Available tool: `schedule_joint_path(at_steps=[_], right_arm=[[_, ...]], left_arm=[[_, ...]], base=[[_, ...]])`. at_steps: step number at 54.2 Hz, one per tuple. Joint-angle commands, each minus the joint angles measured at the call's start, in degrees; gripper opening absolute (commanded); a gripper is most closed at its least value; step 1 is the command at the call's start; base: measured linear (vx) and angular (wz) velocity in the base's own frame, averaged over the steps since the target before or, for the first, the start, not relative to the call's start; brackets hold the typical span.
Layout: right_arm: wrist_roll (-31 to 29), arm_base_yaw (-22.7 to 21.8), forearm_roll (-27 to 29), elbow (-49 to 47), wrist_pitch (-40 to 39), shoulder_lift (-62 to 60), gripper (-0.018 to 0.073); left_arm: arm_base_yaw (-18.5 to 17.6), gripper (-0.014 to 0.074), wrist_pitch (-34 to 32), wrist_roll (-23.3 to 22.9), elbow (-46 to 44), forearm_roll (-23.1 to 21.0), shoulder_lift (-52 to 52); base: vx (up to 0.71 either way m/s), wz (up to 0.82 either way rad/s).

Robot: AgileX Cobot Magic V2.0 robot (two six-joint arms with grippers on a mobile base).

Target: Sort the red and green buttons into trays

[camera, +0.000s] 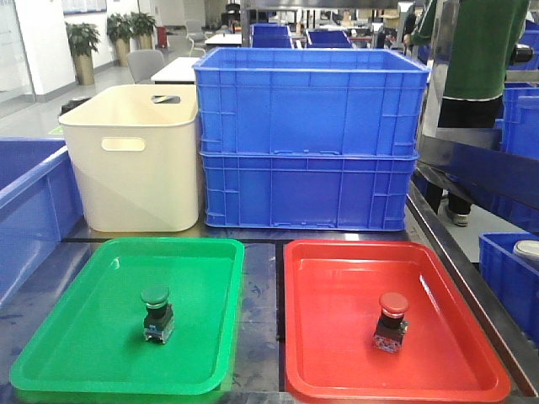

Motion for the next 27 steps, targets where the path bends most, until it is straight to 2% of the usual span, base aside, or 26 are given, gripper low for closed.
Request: schedule_joint_path(at_steps=[1,27], right_arm=[[0.0,-0.4,-0.1,0.4,-3.3,0.0,-0.0009],[0.0,-0.4,-0.1,0.4,-3.1,-0.4,-0.0008]], left_arm=[[0.0,-0.0006,-4.6,-0.6,-1.3,0.1,-0.7],[0.0,-0.0006,-4.6,-0.6,-1.3,0.1,-0.7]], base=[[0.00,0.00],[0.00,0.00]])
